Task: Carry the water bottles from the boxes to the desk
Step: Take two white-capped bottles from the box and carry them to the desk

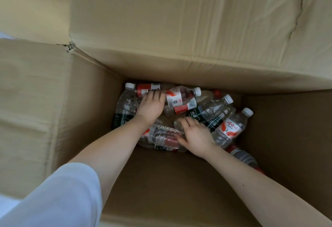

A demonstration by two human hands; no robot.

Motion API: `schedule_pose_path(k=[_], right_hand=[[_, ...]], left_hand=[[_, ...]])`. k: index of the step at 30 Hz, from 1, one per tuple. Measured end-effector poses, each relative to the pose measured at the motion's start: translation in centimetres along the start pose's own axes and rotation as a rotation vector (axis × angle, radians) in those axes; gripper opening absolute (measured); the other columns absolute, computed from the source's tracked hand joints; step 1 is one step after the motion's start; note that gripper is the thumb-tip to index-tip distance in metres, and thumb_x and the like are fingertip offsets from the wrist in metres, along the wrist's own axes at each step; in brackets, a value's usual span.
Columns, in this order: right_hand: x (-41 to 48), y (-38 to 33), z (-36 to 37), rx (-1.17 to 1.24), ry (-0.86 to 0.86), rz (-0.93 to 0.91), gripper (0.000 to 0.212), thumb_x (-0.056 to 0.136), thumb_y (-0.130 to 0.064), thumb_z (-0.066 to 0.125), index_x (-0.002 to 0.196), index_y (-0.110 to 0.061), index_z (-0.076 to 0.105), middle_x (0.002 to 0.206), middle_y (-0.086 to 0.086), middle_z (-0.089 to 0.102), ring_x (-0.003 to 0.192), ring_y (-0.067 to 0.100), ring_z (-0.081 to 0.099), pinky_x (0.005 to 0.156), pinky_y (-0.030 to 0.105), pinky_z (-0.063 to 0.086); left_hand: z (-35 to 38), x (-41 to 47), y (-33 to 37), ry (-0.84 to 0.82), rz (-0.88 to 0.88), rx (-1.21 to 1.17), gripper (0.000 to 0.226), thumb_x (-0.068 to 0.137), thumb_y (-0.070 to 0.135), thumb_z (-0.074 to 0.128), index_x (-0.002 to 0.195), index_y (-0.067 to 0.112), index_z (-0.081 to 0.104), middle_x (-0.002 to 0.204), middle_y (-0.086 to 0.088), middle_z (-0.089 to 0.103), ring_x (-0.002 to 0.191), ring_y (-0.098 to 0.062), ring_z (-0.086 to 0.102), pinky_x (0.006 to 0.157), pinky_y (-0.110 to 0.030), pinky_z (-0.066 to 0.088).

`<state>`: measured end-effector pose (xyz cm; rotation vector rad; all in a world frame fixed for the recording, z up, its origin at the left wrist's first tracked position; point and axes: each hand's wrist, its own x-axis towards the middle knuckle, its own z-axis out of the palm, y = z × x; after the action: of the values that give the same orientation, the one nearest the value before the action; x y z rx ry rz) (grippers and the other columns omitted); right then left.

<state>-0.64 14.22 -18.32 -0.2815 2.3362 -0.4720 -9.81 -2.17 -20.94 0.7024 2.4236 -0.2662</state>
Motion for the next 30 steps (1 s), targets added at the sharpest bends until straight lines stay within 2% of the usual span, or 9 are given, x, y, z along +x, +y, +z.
schedule_pose_path(k=[2, 4, 7, 9, 13, 16, 19, 23, 30], right_hand=[[-0.1, 0.1, 0.0, -0.006, -0.004, -0.011, 0.057, 0.098, -0.044, 0.045, 0.146, -0.017, 0.033, 0.145, 0.006, 0.041, 0.131, 0.023, 0.042, 0.104, 0.036, 0.04], [-0.2, -0.1, -0.1, -0.014, 0.015, -0.039, 0.054, 0.095, -0.04, 0.051, 0.141, -0.013, 0.043, 0.137, 0.009, 0.049, 0.124, 0.027, 0.049, 0.099, 0.04, 0.045], [0.0, -0.9, 0.1, -0.02, 0.109, -0.135, 0.044, 0.079, -0.031, 0.072, 0.115, -0.008, 0.063, 0.107, 0.01, 0.066, 0.095, 0.028, 0.066, 0.075, 0.039, 0.058], [0.3, -1.6, 0.3, -0.029, 0.124, -0.163, 0.043, 0.071, -0.028, 0.079, 0.107, -0.008, 0.066, 0.099, 0.01, 0.068, 0.088, 0.027, 0.068, 0.073, 0.039, 0.059], [1.1, -2.8, 0.6, -0.057, 0.082, -0.177, 0.046, 0.076, -0.031, 0.074, 0.113, -0.005, 0.063, 0.105, 0.014, 0.066, 0.096, 0.031, 0.066, 0.082, 0.043, 0.056], [1.5, -3.4, 1.2, -0.093, -0.012, -0.137, 0.058, 0.085, -0.036, 0.066, 0.132, -0.006, 0.049, 0.128, 0.015, 0.054, 0.117, 0.032, 0.053, 0.099, 0.042, 0.044], [2.1, -3.8, 2.0, -0.136, -0.107, -0.092, 0.07, 0.087, -0.04, 0.063, 0.142, -0.008, 0.035, 0.14, 0.015, 0.043, 0.129, 0.032, 0.042, 0.108, 0.041, 0.036], [2.7, -3.7, 3.1, -0.174, -0.218, -0.071, 0.076, 0.09, -0.033, 0.062, 0.148, -0.006, 0.023, 0.142, 0.021, 0.039, 0.133, 0.036, 0.037, 0.111, 0.043, 0.034], [2.2, -2.8, 2.1, -0.193, -0.172, -0.059, 0.08, 0.086, -0.033, 0.067, 0.148, -0.009, 0.023, 0.14, 0.021, 0.04, 0.132, 0.034, 0.037, 0.11, 0.04, 0.033]], left_hand=[[-0.7, -0.4, 0.1, -0.052, -0.03, -0.106, 0.068, 0.072, 0.017, 0.079, 0.129, -0.002, 0.048, 0.121, -0.02, 0.057, 0.111, -0.035, 0.055, 0.093, -0.042, 0.045], [-0.9, -0.6, -0.2, -0.054, 0.0, -0.141, 0.071, 0.084, 0.026, 0.067, 0.141, 0.002, 0.031, 0.138, -0.017, 0.042, 0.127, -0.034, 0.038, 0.104, -0.041, 0.032], [-1.4, -1.5, -0.9, -0.054, 0.011, -0.152, 0.076, 0.086, 0.038, 0.065, 0.143, 0.003, 0.029, 0.142, -0.017, 0.039, 0.131, -0.032, 0.035, 0.109, -0.039, 0.028], [-1.6, -2.5, -1.3, -0.072, -0.027, -0.205, 0.077, 0.086, 0.039, 0.065, 0.143, 0.003, 0.028, 0.143, -0.017, 0.038, 0.131, -0.033, 0.036, 0.109, -0.039, 0.032], [-1.8, -3.8, -1.8, -0.076, -0.124, -0.378, 0.073, 0.085, 0.032, 0.068, 0.141, 0.005, 0.031, 0.14, -0.016, 0.039, 0.125, -0.031, 0.045, 0.1, -0.036, 0.041], [-1.8, -4.5, -2.2, -0.077, -0.177, -0.448, 0.073, 0.085, 0.03, 0.069, 0.142, 0.006, 0.031, 0.14, -0.014, 0.039, 0.126, -0.03, 0.044, 0.1, -0.036, 0.041], [-1.6, -4.7, -2.8, -0.073, -0.204, -0.483, 0.074, 0.084, 0.03, 0.07, 0.142, 0.006, 0.031, 0.139, -0.015, 0.04, 0.126, -0.029, 0.045, 0.102, -0.036, 0.042], [-1.4, -4.3, -2.9, -0.095, -0.211, -0.496, 0.072, 0.083, 0.031, 0.072, 0.139, 0.005, 0.034, 0.136, -0.016, 0.042, 0.124, -0.03, 0.046, 0.1, -0.038, 0.044], [-1.8, -4.9, -3.5, -0.106, -0.241, -0.514, 0.073, 0.083, 0.029, 0.071, 0.141, 0.007, 0.033, 0.139, -0.015, 0.04, 0.126, -0.03, 0.044, 0.102, -0.038, 0.042]])
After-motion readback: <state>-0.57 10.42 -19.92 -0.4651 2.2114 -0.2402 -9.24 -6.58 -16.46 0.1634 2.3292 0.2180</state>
